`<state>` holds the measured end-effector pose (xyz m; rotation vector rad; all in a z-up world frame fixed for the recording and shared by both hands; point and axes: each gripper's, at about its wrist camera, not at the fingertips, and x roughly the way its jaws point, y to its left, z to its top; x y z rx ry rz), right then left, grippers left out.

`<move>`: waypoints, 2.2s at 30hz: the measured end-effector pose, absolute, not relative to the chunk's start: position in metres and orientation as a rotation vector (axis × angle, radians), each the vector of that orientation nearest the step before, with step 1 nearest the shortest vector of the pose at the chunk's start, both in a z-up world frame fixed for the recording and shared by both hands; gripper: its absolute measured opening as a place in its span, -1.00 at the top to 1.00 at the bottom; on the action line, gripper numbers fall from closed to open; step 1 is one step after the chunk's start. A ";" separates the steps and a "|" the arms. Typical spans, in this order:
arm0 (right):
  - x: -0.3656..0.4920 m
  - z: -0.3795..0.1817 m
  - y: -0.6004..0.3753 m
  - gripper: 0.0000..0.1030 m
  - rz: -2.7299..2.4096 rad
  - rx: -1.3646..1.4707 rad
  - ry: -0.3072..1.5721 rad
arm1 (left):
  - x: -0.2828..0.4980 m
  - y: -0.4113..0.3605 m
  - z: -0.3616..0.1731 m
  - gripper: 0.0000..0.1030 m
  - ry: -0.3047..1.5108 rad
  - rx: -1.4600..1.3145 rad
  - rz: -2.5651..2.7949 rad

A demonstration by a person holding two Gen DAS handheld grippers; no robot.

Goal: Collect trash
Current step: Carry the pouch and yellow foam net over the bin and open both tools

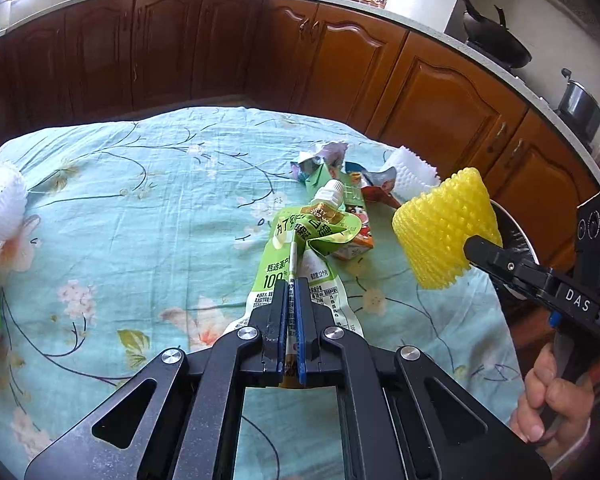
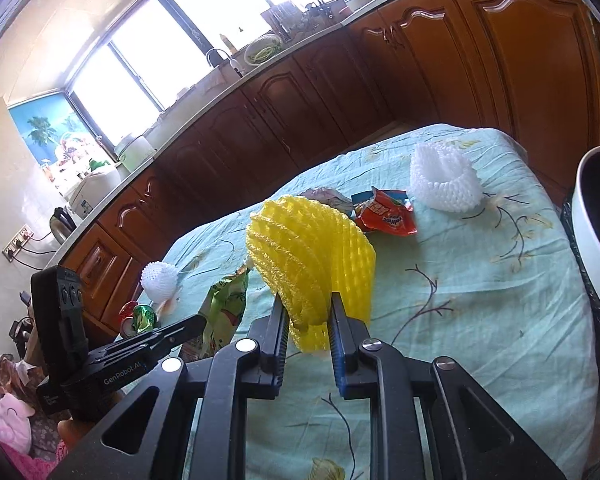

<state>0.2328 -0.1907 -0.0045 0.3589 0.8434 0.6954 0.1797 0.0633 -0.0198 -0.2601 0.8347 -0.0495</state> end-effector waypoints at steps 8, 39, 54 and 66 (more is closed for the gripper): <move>0.212 -0.009 -0.228 0.64 0.623 0.384 0.843 | 0.173 0.029 -0.004 0.95 0.804 -0.238 -0.145; 0.180 -0.009 -0.347 0.64 0.401 0.490 0.773 | 0.196 -0.086 0.004 0.95 0.807 -0.112 -0.357; 0.184 -0.004 -0.386 0.64 0.320 0.509 0.742 | 0.218 -0.126 0.009 0.95 0.805 -0.065 -0.425; 0.189 0.008 -0.412 0.64 0.268 0.515 0.704 | 0.238 -0.162 0.019 0.95 0.792 -0.026 -0.479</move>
